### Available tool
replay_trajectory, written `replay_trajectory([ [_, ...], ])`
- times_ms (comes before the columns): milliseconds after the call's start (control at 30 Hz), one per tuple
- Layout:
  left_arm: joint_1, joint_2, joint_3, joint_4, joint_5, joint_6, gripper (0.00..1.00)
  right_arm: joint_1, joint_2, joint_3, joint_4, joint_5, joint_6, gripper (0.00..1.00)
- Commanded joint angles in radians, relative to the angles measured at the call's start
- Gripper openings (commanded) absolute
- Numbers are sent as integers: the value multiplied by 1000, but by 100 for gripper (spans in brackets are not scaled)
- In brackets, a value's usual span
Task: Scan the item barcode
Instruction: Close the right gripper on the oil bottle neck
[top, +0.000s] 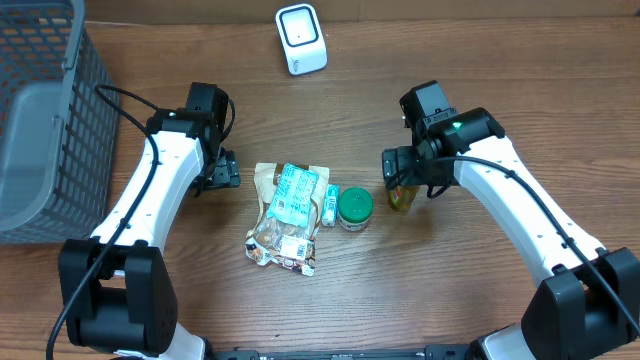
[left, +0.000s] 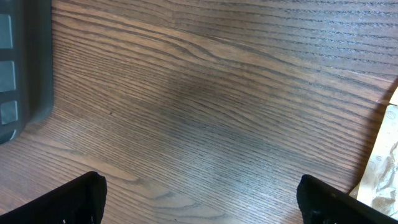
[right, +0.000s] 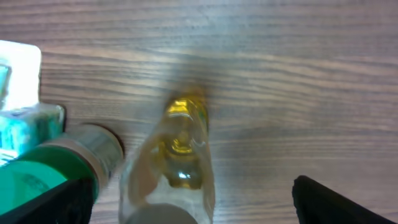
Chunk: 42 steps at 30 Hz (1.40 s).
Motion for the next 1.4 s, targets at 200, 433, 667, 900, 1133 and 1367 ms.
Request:
replay_trajectory([
  [200,2,-19,18,1,-13,-14,100,-1,1,11,20,-42,0,98],
  [433,2,-19,18,1,-13,-14,99,-1,2,-16,23,-42,-1,90],
  [667,2,-19,18,1,-13,-14,100,-1,2,-19,27,-42,-1,82],
  [900,2,-19,18,1,-13,-13,100,-1,2,-20,16,-42,0,80],
  [1133,2,-19,18,1,-13,-13,100,-1,2,-20,10,-42,0,79],
  [1367,2,-19,18,1,-13,-13,100,-1,2,-20,2,-43,3,77],
])
